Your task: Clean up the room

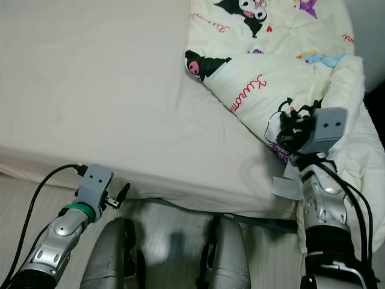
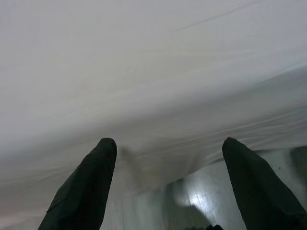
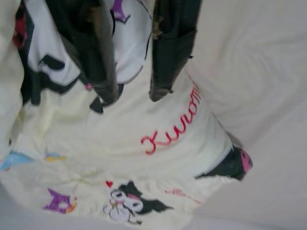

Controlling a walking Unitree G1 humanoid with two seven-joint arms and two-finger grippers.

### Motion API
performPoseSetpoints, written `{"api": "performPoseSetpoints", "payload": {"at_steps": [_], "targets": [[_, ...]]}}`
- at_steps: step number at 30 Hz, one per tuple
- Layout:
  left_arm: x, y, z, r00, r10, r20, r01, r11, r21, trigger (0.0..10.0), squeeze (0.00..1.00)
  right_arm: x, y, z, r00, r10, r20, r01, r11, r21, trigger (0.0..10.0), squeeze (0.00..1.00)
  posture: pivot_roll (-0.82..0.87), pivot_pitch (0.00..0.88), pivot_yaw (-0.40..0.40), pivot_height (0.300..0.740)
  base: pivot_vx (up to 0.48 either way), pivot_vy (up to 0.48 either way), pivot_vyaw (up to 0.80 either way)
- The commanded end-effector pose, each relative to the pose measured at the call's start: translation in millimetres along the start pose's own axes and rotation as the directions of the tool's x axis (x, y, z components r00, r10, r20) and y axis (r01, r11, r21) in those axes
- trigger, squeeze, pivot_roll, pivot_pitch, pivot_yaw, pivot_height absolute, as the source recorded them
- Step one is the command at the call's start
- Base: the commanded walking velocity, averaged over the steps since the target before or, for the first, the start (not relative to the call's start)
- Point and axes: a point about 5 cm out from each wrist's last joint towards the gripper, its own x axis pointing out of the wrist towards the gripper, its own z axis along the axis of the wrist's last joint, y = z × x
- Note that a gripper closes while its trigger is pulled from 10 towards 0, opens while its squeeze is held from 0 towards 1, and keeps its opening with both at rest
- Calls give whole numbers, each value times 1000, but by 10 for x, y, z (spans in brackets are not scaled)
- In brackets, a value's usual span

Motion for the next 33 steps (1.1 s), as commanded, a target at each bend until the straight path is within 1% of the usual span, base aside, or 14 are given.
{"api": "performPoseSetpoints", "payload": {"at_steps": [1,4,5,6,7,9,14,15,16,18,19,26,30,33], "targets": [[-55,-29,-110,999,-9,-39,9,1000,7,10000,0,-28,-214,-37,986,-167,-29,164,983,-87,10000,1000,100,270,54,606,0,0,0],[-61,-19,-110,999,-6,-39,6,1000,8,10000,0,-9,-299,-7,969,-245,-18,240,962,-131,10000,1000,101,270,54,606,0,0,0],[-83,0,-130,999,-1,-43,1,1000,10,10000,0,-48,-537,-7,906,-422,-34,405,888,-218,10000,1000,104,272,55,606,0,0,0],[-88,3,-136,999,0,-45,0,1000,11,10000,0,-68,-597,-15,885,-463,-38,442,865,-239,10000,1000,104,272,55,606,0,0,0],[-88,3,-136,999,0,-45,0,1000,11,10000,0,-68,-597,-15,885,-463,-38,442,865,-239,10000,1000,104,272,55,606,0,0,0],[-95,7,-142,999,1,-46,-1,1000,11,10000,0,-143,-723,-41,840,-540,-49,506,813,-288,10000,1000,108,273,55,606,0,0,0],[-93,9,-142,999,1,-47,0,1000,12,10000,0,-210,-850,-27,802,-596,-38,548,760,-349,10000,1000,106,275,57,606,0,0,0],[-89,7,-139,999,0,-47,1,1000,12,10000,0,-222,-872,-63,796,-600,-73,554,773,-310,10000,1000,101,275,62,606,0,0,0],[-83,4,-135,999,-2,-46,3,1000,13,10000,0,-238,-879,-128,795,-593,-127,550,793,-261,10000,871,101,275,63,606,0,0,0],[-79,1,-131,999,-3,-45,4,1000,13,10000,0,-252,-870,-203,797,-575,-185,542,816,-201,10000,871,101,275,63,606,0,0,0],[-77,2,-125,999,-4,-44,5,1000,14,10000,0,-239,-826,-236,817,-542,-196,523,840,-145,10000,0,109,274,66,606,0,0,0],[-87,36,-124,999,0,-44,1,1000,19,10000,0,-190,-682,-317,870,-447,-211,463,886,35,10000,0,114,273,69,606,0,0,0],[-93,45,-129,999,2,-45,-1,1000,21,10000,0,-198,-649,-379,875,-418,-244,450,889,90,10000,0,119,273,68,606,0,0,0],[-95,44,-128,999,4,-45,-3,1000,20,10000,0,-241,-623,-494,859,-398,-321,465,869,168,10000,0,121,271,66,606,0,0,0]]}}
